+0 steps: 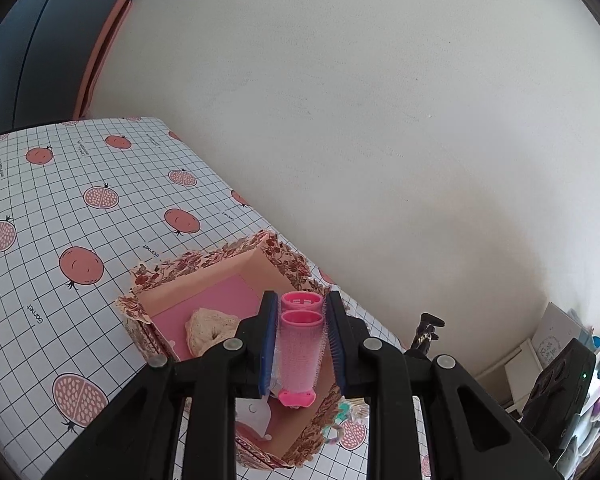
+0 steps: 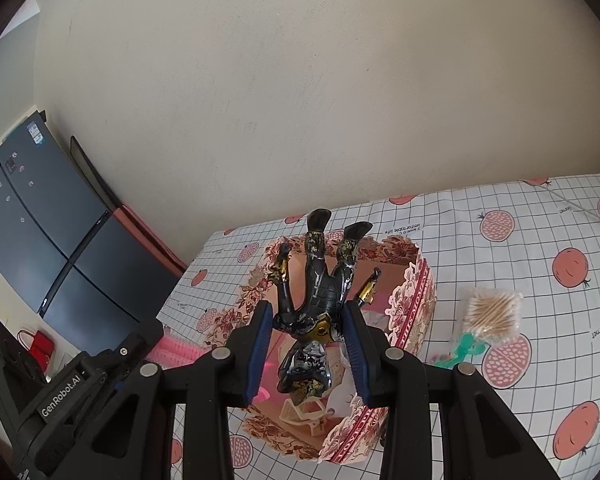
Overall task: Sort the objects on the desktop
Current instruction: 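Lower both tools into the box and open them releasing roller and figurine, then withdraw both tools from the box toward the cotton swab bag and toy car, then reach the left tool to the black toy car while the right tool approaches the rainbow rope toy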
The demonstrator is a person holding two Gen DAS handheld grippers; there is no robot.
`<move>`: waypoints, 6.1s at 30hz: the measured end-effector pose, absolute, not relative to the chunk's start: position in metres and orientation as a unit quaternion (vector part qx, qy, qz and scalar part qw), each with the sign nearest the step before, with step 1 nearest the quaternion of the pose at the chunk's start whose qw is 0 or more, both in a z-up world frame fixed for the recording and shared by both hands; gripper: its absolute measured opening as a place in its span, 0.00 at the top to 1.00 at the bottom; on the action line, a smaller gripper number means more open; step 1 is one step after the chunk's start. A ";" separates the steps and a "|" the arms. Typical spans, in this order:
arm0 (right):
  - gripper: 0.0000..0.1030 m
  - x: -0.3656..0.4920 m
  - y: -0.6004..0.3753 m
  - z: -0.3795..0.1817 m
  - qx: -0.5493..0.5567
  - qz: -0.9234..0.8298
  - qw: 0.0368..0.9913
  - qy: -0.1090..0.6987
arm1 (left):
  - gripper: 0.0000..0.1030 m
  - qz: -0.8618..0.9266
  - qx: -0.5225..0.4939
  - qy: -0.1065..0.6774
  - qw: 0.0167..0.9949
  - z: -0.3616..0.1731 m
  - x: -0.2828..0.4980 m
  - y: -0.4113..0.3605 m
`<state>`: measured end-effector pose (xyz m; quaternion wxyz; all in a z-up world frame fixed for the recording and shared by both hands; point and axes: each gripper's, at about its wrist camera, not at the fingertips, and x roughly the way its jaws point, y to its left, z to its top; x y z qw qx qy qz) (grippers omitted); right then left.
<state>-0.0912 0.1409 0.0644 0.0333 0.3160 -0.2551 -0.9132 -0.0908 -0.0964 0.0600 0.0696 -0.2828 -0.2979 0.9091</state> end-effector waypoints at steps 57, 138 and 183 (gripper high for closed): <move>0.62 -0.127 0.109 0.001 0.411 -0.881 0.039 -0.230 | 0.76 0.878 -0.362 -0.312 0.026 0.006 -0.124 -0.104; 0.00 -0.067 0.231 0.057 0.377 -0.891 -0.077 -0.239 | 0.11 0.915 -0.350 -0.185 0.078 0.027 -0.111 0.001; 0.00 -0.033 0.292 0.072 0.333 -0.909 -0.108 -0.225 | 0.00 0.910 -0.296 -0.144 0.251 0.036 -0.080 0.091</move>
